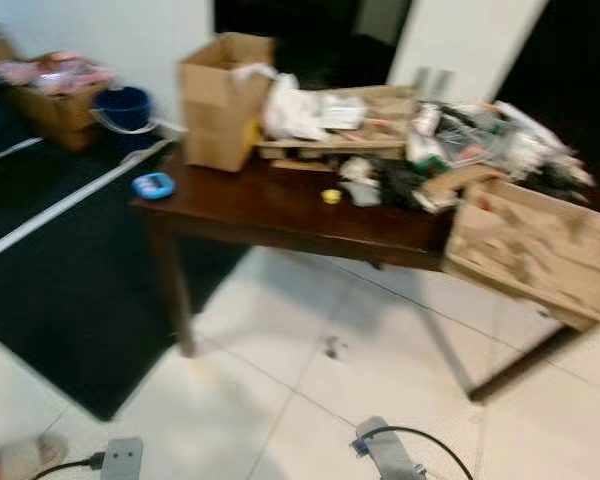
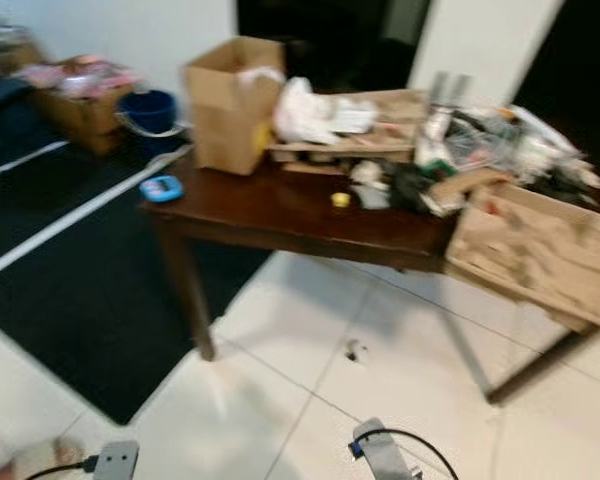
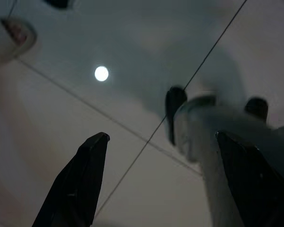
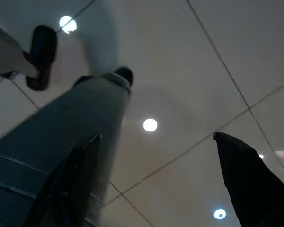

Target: Picking trash to rubbish bin

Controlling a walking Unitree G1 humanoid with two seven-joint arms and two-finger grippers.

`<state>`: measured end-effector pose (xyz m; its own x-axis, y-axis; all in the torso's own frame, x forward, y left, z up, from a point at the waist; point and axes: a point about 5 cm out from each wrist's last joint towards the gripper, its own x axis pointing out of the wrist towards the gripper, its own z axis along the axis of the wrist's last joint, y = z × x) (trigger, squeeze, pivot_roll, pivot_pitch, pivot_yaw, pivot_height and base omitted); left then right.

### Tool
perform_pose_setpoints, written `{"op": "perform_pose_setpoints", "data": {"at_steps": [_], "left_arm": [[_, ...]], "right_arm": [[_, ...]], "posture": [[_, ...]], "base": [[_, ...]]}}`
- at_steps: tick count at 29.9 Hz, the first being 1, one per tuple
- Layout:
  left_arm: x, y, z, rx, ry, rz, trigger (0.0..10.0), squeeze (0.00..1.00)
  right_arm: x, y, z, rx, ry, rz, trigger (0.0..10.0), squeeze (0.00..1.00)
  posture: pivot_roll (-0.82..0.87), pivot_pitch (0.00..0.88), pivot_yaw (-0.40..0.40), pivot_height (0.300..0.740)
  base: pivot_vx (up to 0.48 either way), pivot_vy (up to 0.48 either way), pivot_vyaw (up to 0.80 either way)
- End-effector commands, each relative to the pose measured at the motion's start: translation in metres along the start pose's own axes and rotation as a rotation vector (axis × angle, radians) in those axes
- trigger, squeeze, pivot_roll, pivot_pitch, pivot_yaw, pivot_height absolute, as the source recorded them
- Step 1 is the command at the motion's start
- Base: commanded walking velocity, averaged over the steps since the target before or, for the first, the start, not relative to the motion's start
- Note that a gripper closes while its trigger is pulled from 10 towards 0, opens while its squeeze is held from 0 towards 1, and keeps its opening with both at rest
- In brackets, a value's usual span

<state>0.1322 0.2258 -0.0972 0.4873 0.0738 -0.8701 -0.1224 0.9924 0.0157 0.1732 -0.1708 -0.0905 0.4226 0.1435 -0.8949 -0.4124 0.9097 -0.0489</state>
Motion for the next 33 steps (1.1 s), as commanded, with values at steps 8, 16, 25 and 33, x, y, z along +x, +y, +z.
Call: {"op": "perform_pose_setpoints", "data": {"at_steps": [8,16,25,33], "left_arm": [[-0.003,0.001,-0.017,-0.011,0.058,0.000,10.0,0.00],[-0.003,0.004,-0.016,-0.022,0.048,0.008,10.0,0.00],[0.002,0.002,0.027,-0.064,-0.119,-0.026,10.0,0.00],[0.003,-0.010,0.093,0.005,-0.352,-0.091,10.0,0.00]], "right_arm": [[-0.006,0.026,0.092,0.146,-0.406,0.400,10.0,0.00],[-0.048,0.036,0.172,0.091,-0.792,0.922,10.0,0.00],[-0.101,0.023,0.243,0.000,-1.146,0.956,10.0,0.00],[-0.129,0.025,0.270,-0.118,-1.247,0.946,10.0,0.00]], "posture": [[0.15,0.071,-0.034,0.740],[0.15,0.072,-0.032,0.740],[0.15,0.074,-0.036,0.740],[0.16,0.073,-0.041,0.740]], "base": [[0.000,0.000,0.00],[0.000,0.000,0.00],[0.000,0.000,0.00],[0.090,0.000,0.00]]}}
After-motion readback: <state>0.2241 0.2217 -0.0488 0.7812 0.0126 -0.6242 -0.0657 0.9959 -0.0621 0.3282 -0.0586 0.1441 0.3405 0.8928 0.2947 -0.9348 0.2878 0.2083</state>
